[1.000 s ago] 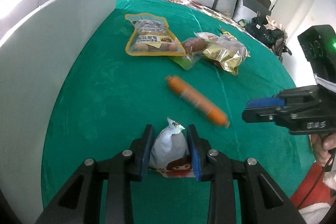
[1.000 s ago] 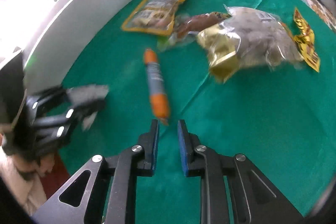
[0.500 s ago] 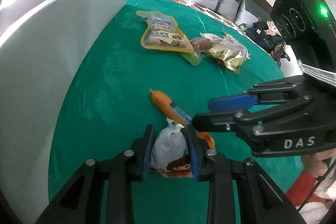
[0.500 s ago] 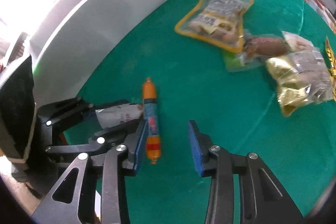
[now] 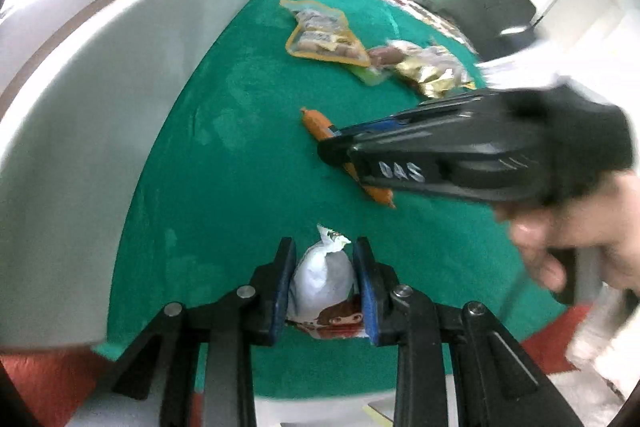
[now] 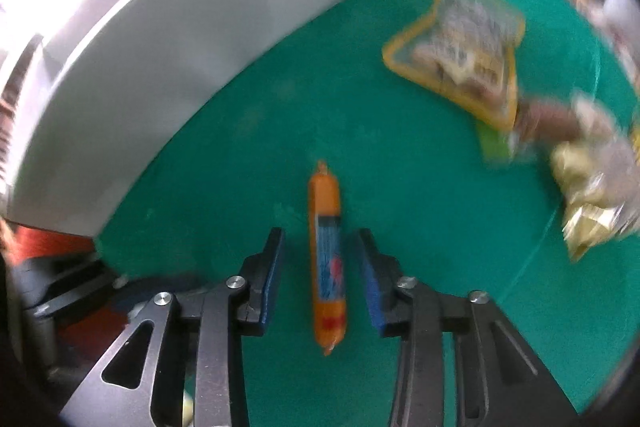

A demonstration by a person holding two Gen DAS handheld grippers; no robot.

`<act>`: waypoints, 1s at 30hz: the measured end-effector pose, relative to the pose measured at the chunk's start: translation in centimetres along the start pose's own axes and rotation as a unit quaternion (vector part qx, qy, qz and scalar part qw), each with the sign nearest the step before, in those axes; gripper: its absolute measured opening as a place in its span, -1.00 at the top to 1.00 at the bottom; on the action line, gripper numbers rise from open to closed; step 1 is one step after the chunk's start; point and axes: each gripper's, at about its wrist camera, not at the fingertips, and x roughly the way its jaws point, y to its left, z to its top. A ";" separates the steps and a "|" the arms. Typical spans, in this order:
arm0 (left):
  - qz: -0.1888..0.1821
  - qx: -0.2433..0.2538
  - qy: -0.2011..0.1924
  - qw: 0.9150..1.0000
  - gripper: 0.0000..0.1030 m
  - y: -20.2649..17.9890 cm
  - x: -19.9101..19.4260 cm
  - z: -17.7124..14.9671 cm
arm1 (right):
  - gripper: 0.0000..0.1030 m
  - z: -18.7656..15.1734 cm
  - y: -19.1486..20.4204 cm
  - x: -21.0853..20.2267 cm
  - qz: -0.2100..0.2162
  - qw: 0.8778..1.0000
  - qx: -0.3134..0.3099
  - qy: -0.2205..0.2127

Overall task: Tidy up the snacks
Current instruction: 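Grasp the orange sausage with the right gripper while the left gripper holds the white packet, then carry both items over the white box and open both grippers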

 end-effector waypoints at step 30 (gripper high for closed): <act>0.141 0.011 -0.121 0.982 -0.40 5.2 -12.1 6.2 | -0.47 -6.3 -9.1 -6.7 -0.068 0.966 0.200 -0.151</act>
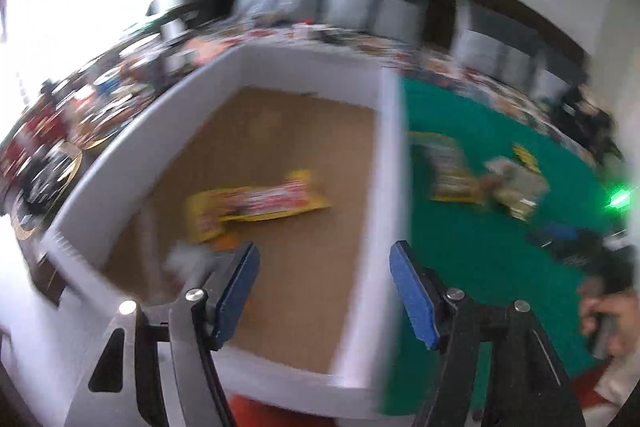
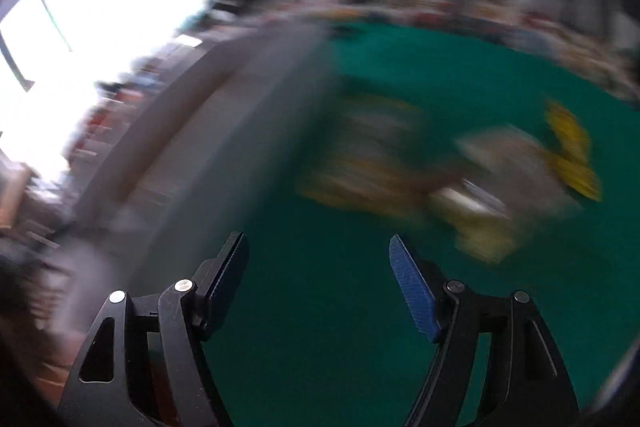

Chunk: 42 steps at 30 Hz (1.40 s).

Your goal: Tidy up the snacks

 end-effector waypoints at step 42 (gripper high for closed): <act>-0.018 0.033 0.118 0.992 -0.76 -17.7 24.3 8.9 | -0.76 -10.4 -18.4 -4.1 -0.160 0.980 0.114 -0.036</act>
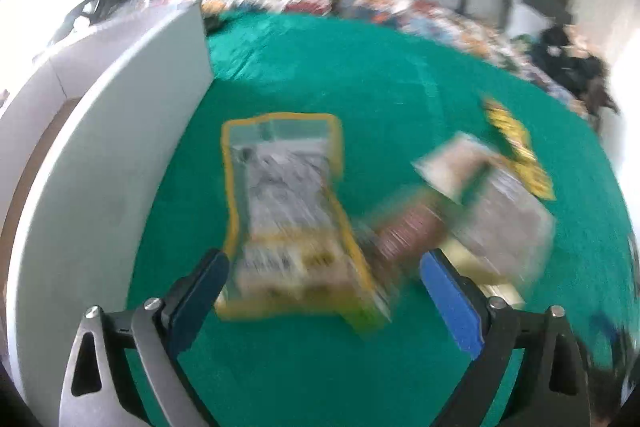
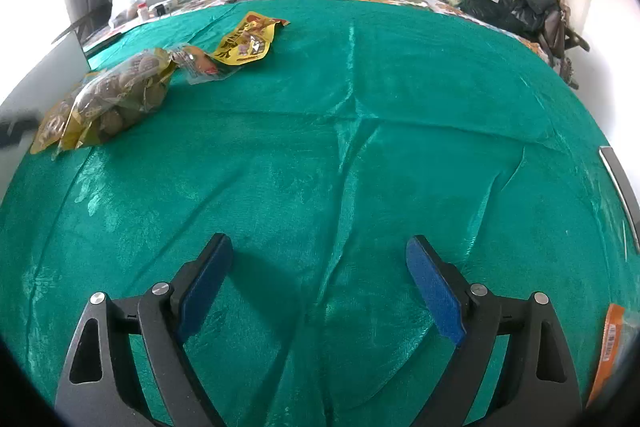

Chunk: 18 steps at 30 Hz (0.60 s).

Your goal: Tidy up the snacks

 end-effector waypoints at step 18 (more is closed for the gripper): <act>-0.048 0.031 0.023 0.998 -0.11 -0.5 -2.3 -9.0 | -0.77 0.0 0.0 0.0 0.000 1.000 0.000 0.000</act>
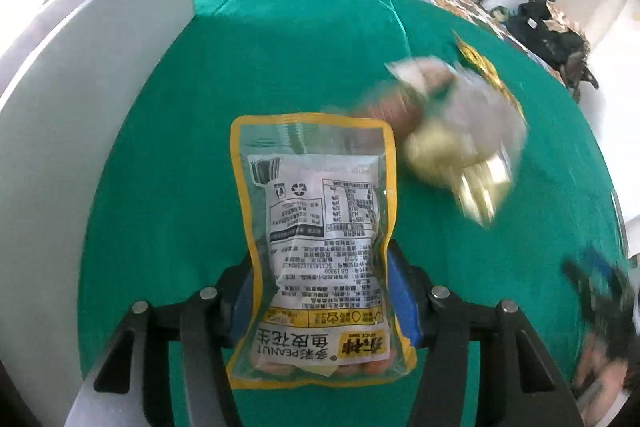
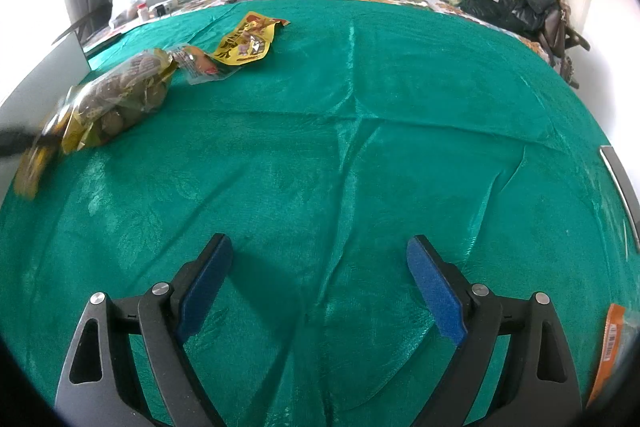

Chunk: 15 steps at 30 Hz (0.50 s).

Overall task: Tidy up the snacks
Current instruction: 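Grasp the yellow-bordered peanut packet with the left gripper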

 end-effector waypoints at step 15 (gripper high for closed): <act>0.069 0.036 -0.074 0.994 -1.00 1.3 -0.2 -4.5 | -0.79 0.0 0.0 0.0 -0.001 1.000 0.001 0.001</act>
